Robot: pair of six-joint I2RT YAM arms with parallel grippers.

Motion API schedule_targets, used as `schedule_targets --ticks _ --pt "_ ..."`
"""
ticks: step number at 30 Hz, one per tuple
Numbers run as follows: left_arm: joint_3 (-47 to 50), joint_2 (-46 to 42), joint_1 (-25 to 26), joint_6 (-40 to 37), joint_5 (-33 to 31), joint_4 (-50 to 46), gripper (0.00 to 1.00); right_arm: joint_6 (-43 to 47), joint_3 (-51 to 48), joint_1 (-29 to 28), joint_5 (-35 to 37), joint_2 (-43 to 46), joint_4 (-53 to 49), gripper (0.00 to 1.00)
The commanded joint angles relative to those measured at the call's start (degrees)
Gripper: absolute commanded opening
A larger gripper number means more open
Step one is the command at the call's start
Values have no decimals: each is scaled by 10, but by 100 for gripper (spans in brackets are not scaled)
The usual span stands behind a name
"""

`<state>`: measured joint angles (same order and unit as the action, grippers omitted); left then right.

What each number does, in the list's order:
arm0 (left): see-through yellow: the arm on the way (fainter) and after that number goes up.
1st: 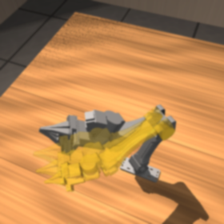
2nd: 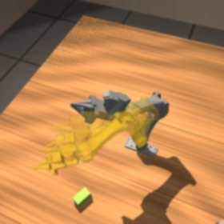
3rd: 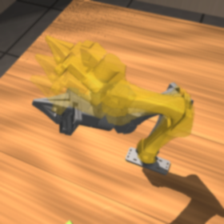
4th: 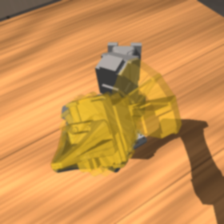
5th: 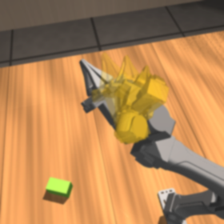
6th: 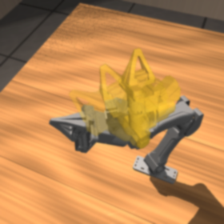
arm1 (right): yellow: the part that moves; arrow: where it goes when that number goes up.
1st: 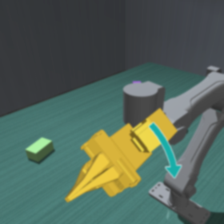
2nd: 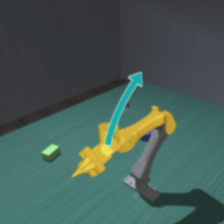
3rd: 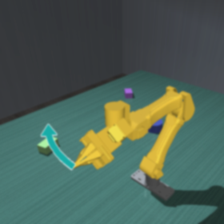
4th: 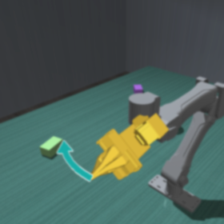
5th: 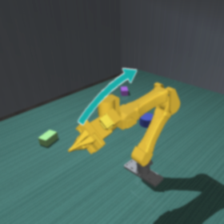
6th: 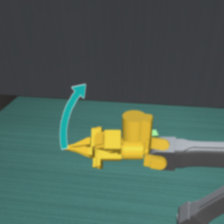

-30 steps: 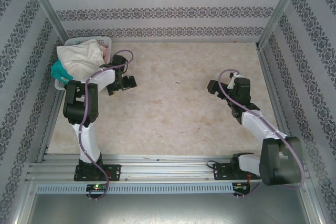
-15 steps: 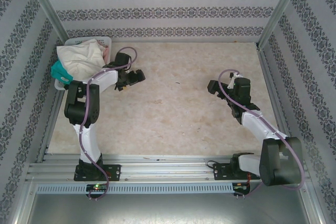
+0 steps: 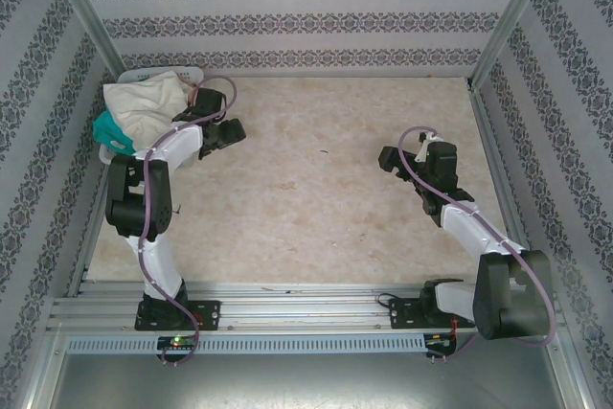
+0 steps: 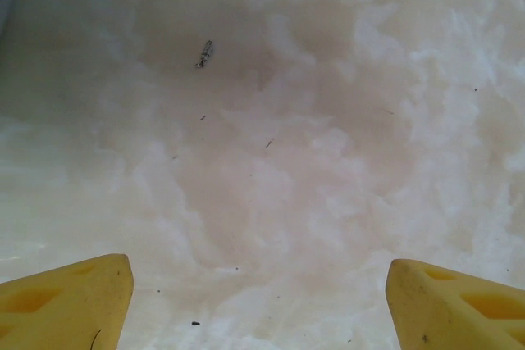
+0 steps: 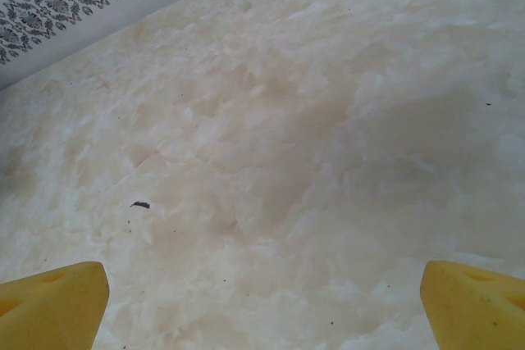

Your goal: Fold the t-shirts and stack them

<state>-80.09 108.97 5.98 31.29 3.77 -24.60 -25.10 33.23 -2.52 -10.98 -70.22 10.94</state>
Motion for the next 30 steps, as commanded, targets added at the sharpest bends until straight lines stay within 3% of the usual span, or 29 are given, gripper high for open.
schedule_targets --ticks 1,15,17,21,26,30 --pt "-9 5 -12 -24 -31 -31 81 5 -4 -6 1 9 7 98" --pt "-38 -11 -33 -34 -39 -76 79 2 -8 -7 -1 20 6 98" --pt "-36 -24 -27 -32 -28 -85 82 4 -7 -7 -1 24 2 98" --pt "-22 -77 -1 -37 -11 -94 99 4 -3 -9 0 31 -3 98" --pt "-13 -147 -7 -49 -20 -86 100 17 13 -27 5 35 -23 97" --pt "-39 -138 -65 -44 -60 -112 100 28 28 -62 8 38 -37 94"
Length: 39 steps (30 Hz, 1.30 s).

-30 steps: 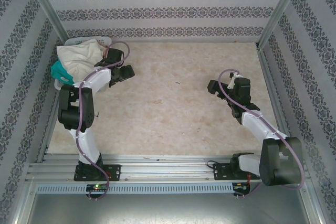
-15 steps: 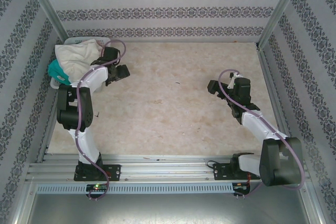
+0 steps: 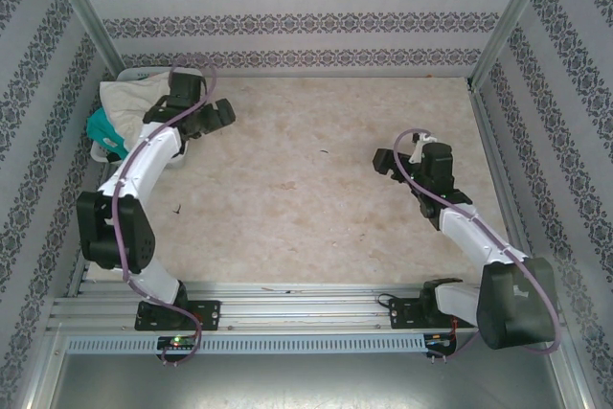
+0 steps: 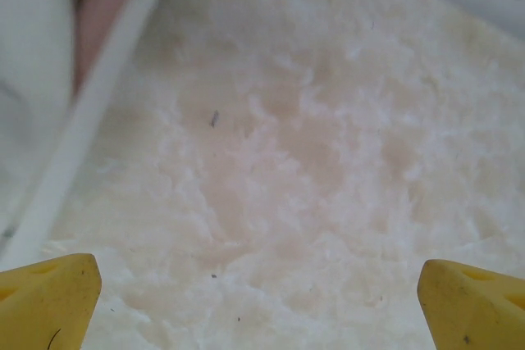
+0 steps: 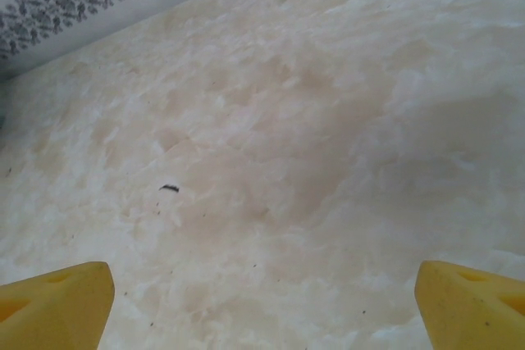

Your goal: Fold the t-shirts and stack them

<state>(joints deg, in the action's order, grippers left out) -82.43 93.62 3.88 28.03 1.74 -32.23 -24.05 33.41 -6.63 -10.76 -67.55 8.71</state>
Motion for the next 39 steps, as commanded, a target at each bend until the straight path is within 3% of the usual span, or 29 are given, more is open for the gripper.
schedule_targets --ticks 1,6,11,12,16,21,22,26,29,32,36,39 --pt "-29 26 -63 -5 -51 -50 100 23 31 -35 5 12 -20 94" --pt "-53 71 -139 1 -33 -37 93 61 57 -103 23 9 -52 94" --pt "-101 123 -157 -17 -67 -50 88 82 71 -136 25 7 -75 94" --pt "-122 140 -157 -19 -67 -65 83 84 72 -138 25 6 -76 93" --pt "-155 166 -155 -23 -50 -86 41 85 72 -141 29 6 -82 91" --pt "-137 95 -150 -32 -10 -65 4 79 75 -143 30 13 -84 90" --pt "-140 76 -150 -32 3 -66 0 78 76 -143 30 15 -84 90" --pt "-151 -15 -132 -35 46 -34 0 70 85 -143 29 26 -84 89" --pt "-164 -88 -92 -33 83 15 0 66 99 -143 28 35 -84 89" --pt "-182 -126 -6 -41 99 59 0 63 113 -143 32 47 -86 89" --pt "-207 -117 147 -63 111 112 0 55 130 -142 29 68 -87 88" --pt "-232 -78 227 -54 126 133 0 47 128 -143 20 91 -78 87"
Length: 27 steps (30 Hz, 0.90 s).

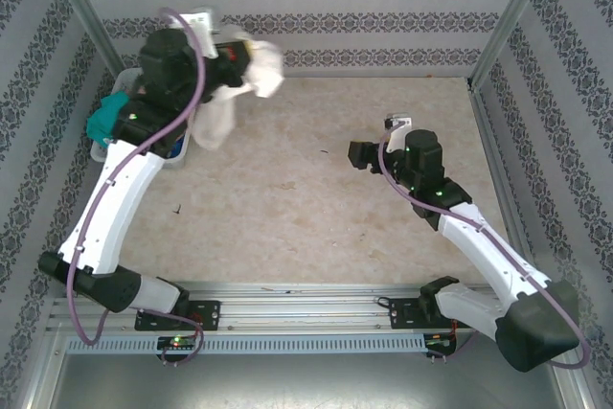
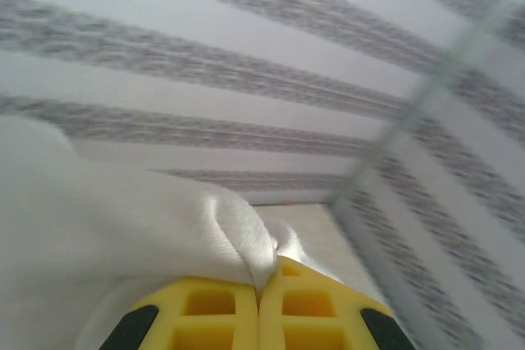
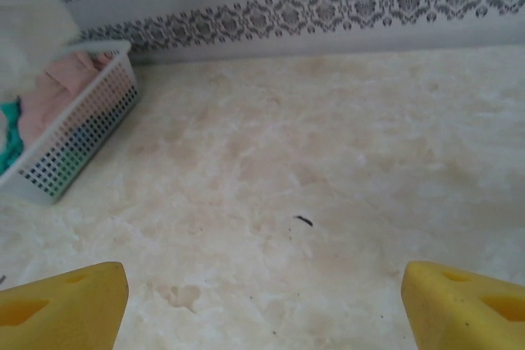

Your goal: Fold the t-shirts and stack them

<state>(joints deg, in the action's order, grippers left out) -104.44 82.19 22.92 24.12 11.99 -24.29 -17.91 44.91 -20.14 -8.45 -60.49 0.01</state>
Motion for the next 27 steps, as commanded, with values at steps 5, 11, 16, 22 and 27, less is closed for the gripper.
schedule_targets --ticks 5,11,16,22,27 --pt "84 76 51 77 51 189 31 -29 -17 -9 -3 54 35 86" --pt "214 136 -36 134 -64 127 73 -34 -36 -10 28 1 -5 84" --pt "347 108 -73 123 -83 125 75 -63 -49 -20 83 -83 -83 82" --pt "357 154 8 87 -2 156 89 -81 -31 -29 56 -182 -79 76" --pt "259 283 61 65 48 164 100 -75 -2 -31 115 -234 -58 54"
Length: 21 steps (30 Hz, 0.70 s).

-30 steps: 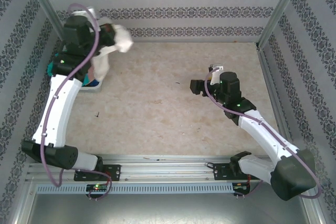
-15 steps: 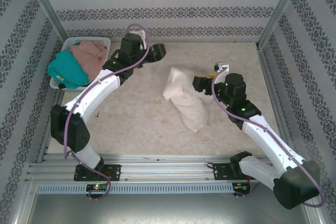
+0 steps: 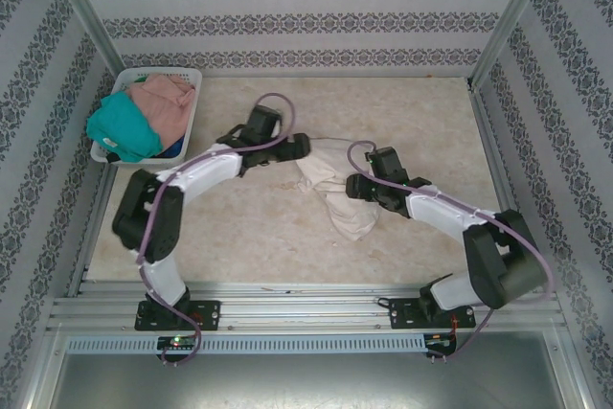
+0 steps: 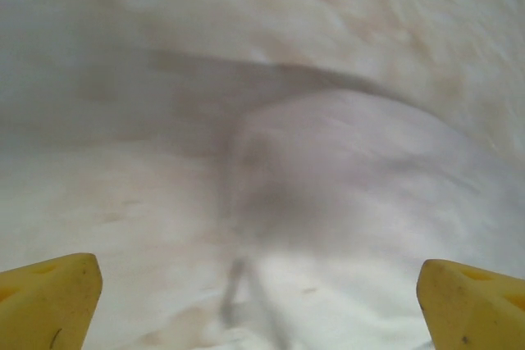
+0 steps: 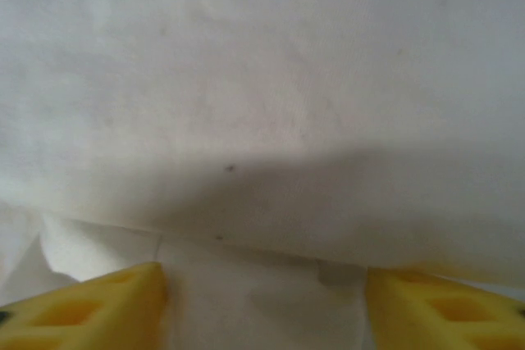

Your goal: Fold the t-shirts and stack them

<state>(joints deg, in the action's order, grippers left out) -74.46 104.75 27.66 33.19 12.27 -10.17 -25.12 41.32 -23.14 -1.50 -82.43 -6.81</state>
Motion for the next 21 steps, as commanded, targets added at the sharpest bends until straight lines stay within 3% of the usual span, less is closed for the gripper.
schedule_targets --ticks 1,3,6,8,12,21 --pt "-67 87 20 -27 56 24 100 -2 47 1 68 -21 2 43" --pt "-114 130 25 -31 76 14 88 9 62 7 92 -24 10 29" --pt "-144 154 26 -32 88 7 52 23 85 22 95 -20 16 12" --pt "-148 135 21 -39 86 0 33 32 102 31 90 -4 8 0" --pt "-133 43 8 -49 84 -16 3 57 139 49 81 53 -20 0" --pt "-39 -198 -2 -37 -3 -42 0 116 282 31 88 158 -76 0"
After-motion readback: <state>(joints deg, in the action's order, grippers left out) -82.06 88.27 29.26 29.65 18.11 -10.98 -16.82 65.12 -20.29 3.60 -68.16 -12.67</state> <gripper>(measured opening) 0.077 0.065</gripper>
